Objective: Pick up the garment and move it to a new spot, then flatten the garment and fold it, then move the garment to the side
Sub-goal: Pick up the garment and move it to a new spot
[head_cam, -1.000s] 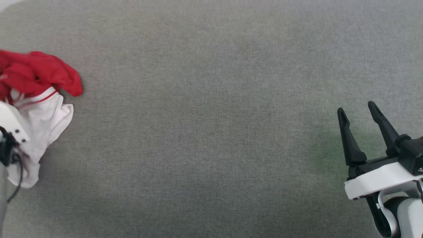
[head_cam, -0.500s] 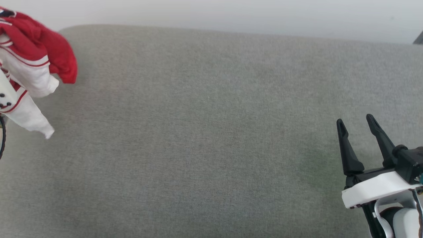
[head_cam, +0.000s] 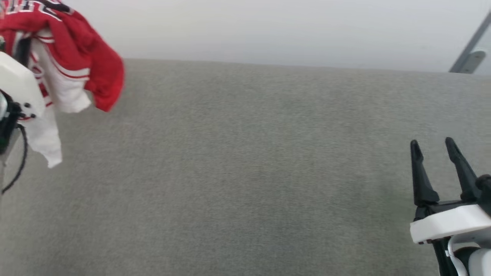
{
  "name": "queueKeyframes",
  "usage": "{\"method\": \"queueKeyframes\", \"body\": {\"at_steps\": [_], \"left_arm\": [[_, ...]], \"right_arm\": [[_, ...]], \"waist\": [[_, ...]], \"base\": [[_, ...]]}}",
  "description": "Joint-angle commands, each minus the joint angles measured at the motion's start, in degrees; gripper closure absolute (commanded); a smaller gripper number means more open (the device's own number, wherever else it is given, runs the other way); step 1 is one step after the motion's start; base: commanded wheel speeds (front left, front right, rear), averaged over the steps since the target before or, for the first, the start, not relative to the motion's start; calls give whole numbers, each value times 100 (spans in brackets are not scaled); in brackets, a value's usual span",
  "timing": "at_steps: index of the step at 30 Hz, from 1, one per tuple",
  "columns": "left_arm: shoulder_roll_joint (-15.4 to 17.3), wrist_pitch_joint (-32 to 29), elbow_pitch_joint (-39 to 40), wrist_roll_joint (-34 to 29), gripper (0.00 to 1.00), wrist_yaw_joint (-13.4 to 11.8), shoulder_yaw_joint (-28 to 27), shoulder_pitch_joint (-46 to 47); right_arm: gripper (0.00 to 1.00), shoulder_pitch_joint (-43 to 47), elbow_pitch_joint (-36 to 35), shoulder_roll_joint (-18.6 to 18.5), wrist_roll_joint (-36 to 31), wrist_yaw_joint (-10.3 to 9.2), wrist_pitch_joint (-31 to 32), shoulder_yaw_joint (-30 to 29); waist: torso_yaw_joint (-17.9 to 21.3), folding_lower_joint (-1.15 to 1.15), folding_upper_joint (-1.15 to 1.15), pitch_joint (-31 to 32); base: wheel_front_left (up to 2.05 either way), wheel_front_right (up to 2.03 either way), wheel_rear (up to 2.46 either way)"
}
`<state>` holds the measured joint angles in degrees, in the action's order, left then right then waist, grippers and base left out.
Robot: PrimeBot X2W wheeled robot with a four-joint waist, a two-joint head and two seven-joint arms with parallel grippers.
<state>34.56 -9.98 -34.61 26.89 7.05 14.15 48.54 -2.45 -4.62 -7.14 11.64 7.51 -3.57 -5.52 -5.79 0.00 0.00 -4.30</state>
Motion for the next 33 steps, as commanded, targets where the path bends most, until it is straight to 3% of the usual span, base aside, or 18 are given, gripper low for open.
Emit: {"method": "queueKeyframes", "body": {"at_steps": [1, 11, 19, 26, 33], "left_arm": [[26, -145, 287, 37, 100, -52, 5, -167], [14, -1477, 2571, 318, 100, -429, 253, -1076], [-208, -2317, 3312, 440, 100, -540, 736, -1479], [-536, -2727, 2985, 471, 100, -366, 1401, -1790], [-911, -2827, 1448, 370, 100, -118, 2070, -1653]], "right_arm": [[0, 72, -20, 34, -15, -4, -29, -39], [0, 160, 25, 164, -117, -4, -102, -405], [0, 237, 54, 289, -92, -4, -172, -489], [0, 164, 261, 367, -41, -3, -321, -319], [0, 16, 490, 397, 77, -4, -429, -178]], "waist": [[190, 0, 0, 77], [1112, 0, 0, 110], [1671, 0, 0, 15], [2033, 0, 0, -108], [2205, 0, 0, -212]], "base": [[0, 0, 0], [0, 0, 0], [0, 0, 0], [0, 0, 0], [0, 0, 0]]}}
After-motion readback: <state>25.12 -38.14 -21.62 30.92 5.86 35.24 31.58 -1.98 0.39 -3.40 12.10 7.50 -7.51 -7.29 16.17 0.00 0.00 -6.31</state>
